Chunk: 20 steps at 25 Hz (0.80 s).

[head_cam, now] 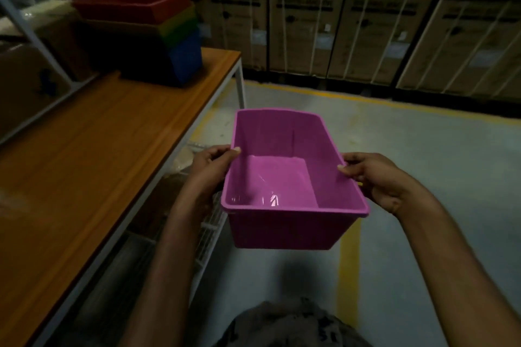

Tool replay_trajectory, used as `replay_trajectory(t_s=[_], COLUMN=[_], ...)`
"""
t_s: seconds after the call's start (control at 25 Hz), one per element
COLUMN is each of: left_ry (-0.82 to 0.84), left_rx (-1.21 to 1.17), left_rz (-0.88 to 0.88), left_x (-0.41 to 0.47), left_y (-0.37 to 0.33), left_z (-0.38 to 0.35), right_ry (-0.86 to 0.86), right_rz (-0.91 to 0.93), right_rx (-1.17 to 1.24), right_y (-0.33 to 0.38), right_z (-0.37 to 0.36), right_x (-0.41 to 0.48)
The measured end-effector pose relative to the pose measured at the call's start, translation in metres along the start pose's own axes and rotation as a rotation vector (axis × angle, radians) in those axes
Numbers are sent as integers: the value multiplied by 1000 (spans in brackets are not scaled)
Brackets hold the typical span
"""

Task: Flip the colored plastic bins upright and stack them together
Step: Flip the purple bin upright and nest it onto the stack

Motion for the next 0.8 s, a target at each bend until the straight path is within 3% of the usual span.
replay_trajectory(t_s=[0.2, 0.44, 0.56, 0.8], left_ry=[37, 163, 24, -249], left_rx=[22, 9, -9, -81], left_rz=[-198, -398, -512, -588], left_x=[75, 143, 182, 249], left_y=[-62, -106, -137, -205], left_z=[-29, -62, -74, -94], right_ry=[-46, -262, -227, 21], right_rz=[222, 568, 697, 874], right_rx=[-13, -107, -97, -67], right_y=[74, 146, 197, 323], right_z=[-6, -7, -16, -49], right_x=[56, 134, 185, 296])
Point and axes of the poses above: each hand's wrist, its own x-axis towards the middle knuckle, its own z-axis out of the back of the hand, y = z × x, the point moved 9 cm from there along x, towards the middle knuckle, and after that the axes turned 8 degrees about -y, right-handed, at the moved point
